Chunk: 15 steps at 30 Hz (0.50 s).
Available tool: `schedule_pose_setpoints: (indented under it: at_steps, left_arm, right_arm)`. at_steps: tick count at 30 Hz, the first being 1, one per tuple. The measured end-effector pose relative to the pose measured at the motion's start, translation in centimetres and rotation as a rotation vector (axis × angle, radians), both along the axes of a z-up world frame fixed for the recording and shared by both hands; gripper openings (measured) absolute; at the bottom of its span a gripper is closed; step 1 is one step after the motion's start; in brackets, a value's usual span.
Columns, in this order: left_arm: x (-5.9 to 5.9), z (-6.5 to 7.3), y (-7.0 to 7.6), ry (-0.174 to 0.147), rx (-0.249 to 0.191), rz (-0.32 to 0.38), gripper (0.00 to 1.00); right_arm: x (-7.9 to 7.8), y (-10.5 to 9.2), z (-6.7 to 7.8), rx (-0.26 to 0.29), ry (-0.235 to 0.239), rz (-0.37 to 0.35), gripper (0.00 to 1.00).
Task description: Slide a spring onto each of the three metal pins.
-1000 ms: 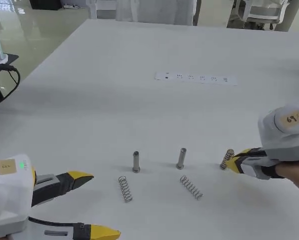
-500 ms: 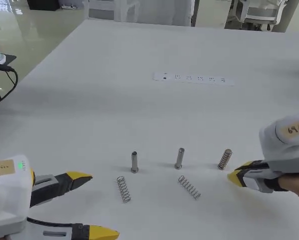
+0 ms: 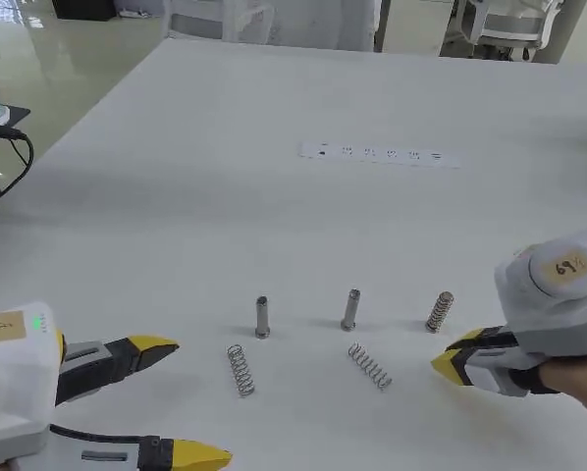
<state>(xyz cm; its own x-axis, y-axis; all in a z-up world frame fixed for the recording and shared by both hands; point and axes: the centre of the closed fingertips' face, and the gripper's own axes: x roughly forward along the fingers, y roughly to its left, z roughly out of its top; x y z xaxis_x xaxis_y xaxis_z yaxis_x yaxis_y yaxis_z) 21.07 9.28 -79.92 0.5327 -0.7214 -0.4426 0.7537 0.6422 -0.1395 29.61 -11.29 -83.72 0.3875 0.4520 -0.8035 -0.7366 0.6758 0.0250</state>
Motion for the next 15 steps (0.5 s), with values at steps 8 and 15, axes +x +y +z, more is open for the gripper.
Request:
schedule_pose_setpoints:
  at_steps: [8, 15]
  left_arm:
    - [0.1, 0.1, 0.0, -0.003, -0.003, 0.004, 0.71]
    - [0.1, 0.1, 0.1, -0.005, -0.003, 0.004, 0.71]
  right_arm:
    - [-0.4, 1.3, 0.5, -0.007, -0.003, 0.048, 0.13]
    - [-0.8, 3.3, 1.0, -0.011, -0.01, 0.104, 0.13]
